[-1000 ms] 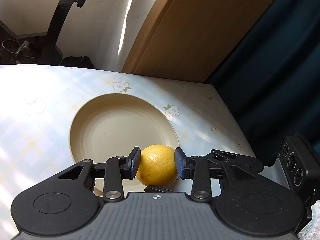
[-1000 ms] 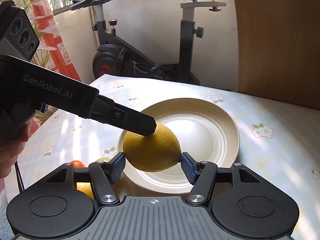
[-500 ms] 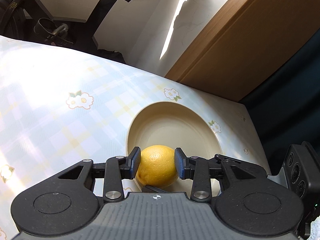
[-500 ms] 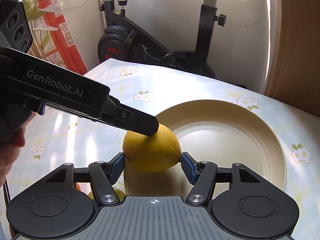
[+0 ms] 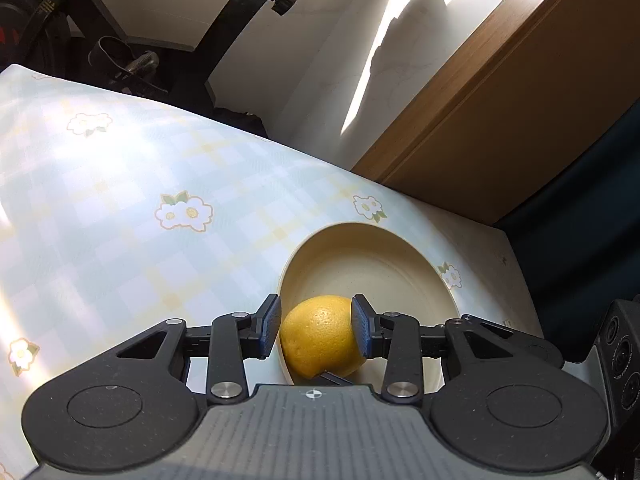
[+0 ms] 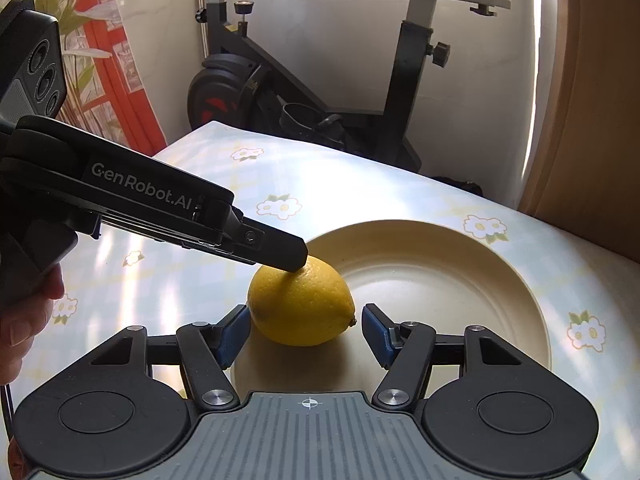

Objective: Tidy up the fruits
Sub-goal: 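Carry the lemon over the plate and open the left gripper, then grasp a small tangerine with the right gripper while the left gripper approaches another tangerine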

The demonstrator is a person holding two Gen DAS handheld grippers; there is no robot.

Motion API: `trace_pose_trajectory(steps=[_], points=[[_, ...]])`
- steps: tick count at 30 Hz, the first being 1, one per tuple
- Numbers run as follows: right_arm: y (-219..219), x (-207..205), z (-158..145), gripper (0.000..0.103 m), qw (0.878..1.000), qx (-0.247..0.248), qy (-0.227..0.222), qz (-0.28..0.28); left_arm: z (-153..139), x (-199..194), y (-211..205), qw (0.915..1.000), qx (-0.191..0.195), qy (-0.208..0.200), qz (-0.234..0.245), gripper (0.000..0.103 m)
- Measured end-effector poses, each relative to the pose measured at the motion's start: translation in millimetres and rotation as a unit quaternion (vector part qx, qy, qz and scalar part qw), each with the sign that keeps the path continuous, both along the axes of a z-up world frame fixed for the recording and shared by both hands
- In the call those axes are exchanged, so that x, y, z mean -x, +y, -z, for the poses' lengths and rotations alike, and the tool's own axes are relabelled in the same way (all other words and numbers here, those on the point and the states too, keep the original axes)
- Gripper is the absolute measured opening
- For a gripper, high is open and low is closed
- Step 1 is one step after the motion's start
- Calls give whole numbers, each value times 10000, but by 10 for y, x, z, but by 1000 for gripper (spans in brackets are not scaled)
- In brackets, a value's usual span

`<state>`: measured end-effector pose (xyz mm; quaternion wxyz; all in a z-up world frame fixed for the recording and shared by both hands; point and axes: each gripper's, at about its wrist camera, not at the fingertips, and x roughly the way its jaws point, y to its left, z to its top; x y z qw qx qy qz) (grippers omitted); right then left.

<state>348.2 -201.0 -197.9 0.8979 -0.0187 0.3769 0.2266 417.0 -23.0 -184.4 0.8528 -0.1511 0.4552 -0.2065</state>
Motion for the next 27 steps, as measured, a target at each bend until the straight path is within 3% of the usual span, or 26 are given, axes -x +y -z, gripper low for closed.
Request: trace_pose_trajectory(steps=[8,16,27], points=[[-263,224,-153,58,9992,-127,-180,338,-113,88,-108,9988,-413,-254,68,39],[-534,620,-216,58,9963,-239,-324,761,-333,339,113,9976,-420,-555,-43,39],[-888,1124,-123,58,9864,-679,-259,1477,-485,811,411,9930,-821,-828,197,39]])
